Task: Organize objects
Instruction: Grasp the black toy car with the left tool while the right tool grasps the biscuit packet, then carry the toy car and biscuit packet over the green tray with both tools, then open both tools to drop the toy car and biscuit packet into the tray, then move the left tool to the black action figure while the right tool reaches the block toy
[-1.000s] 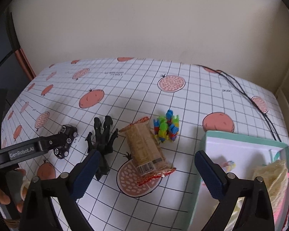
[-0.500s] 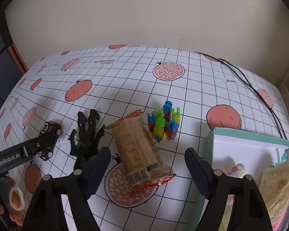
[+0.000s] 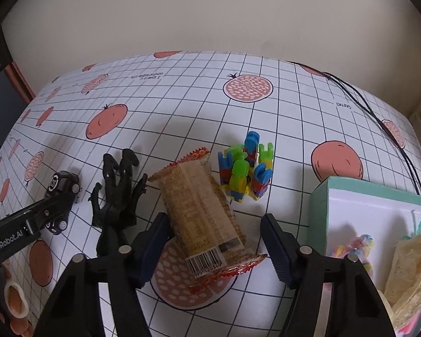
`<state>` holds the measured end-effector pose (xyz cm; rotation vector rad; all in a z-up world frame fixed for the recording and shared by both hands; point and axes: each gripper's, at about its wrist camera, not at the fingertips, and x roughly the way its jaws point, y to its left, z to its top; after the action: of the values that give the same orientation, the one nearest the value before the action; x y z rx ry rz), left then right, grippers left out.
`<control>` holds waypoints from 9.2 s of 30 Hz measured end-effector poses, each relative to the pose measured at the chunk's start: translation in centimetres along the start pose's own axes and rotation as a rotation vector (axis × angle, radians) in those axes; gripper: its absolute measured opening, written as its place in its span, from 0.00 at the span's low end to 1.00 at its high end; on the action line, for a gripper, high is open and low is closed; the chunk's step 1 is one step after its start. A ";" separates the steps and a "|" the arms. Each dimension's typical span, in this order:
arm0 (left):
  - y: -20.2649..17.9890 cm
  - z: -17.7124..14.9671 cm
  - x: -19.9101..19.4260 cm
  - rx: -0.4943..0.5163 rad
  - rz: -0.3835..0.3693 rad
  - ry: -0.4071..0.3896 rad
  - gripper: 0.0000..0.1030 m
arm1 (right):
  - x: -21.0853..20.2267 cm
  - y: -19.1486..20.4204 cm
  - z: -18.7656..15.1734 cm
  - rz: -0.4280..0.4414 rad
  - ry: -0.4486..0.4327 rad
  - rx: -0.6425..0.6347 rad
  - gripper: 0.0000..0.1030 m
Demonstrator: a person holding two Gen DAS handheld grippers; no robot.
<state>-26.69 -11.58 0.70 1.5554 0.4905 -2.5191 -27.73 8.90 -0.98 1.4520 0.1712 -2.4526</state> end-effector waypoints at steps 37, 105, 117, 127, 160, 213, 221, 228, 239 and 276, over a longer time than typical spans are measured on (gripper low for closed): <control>-0.9 -0.6 0.0 0.079 0.107 -0.010 0.38 | -1.3 -0.6 -1.5 0.079 0.020 0.036 0.40; -15.4 -1.9 -11.6 0.263 -0.153 -0.162 0.35 | -16.5 -19.0 -1.9 0.210 -0.225 0.280 0.39; -21.9 -6.2 -11.0 0.444 -0.179 -0.118 0.35 | -16.5 -22.2 -3.8 0.193 -0.198 0.261 0.40; -25.4 -10.2 -9.3 0.530 -0.224 -0.019 0.35 | -14.7 -24.5 -4.9 0.189 -0.131 0.264 0.40; -29.9 -18.3 -4.6 0.687 -0.210 0.171 0.35 | -9.0 -24.1 -6.6 0.117 0.063 0.195 0.39; -27.2 -12.4 -8.8 0.538 -0.262 0.068 0.44 | -13.1 -23.3 -5.0 0.085 -0.020 0.124 0.46; -25.4 -10.2 -9.1 0.480 -0.214 0.007 0.54 | -13.4 -22.9 -4.8 0.068 -0.033 0.114 0.49; -23.4 -8.6 -8.5 0.406 -0.171 -0.021 0.62 | -13.3 -22.4 -4.6 0.071 -0.038 0.102 0.65; -20.1 -6.4 -8.1 0.289 -0.129 -0.101 0.95 | -12.9 -22.0 -4.4 0.074 -0.045 0.104 0.96; -6.4 1.1 -8.2 0.076 -0.038 -0.226 1.00 | -12.0 -10.6 -0.1 0.087 -0.206 0.093 1.00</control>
<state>-25.65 -6.39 9.75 1.2718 0.4016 -2.7279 -25.46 21.19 9.00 1.2029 -0.0491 -2.5478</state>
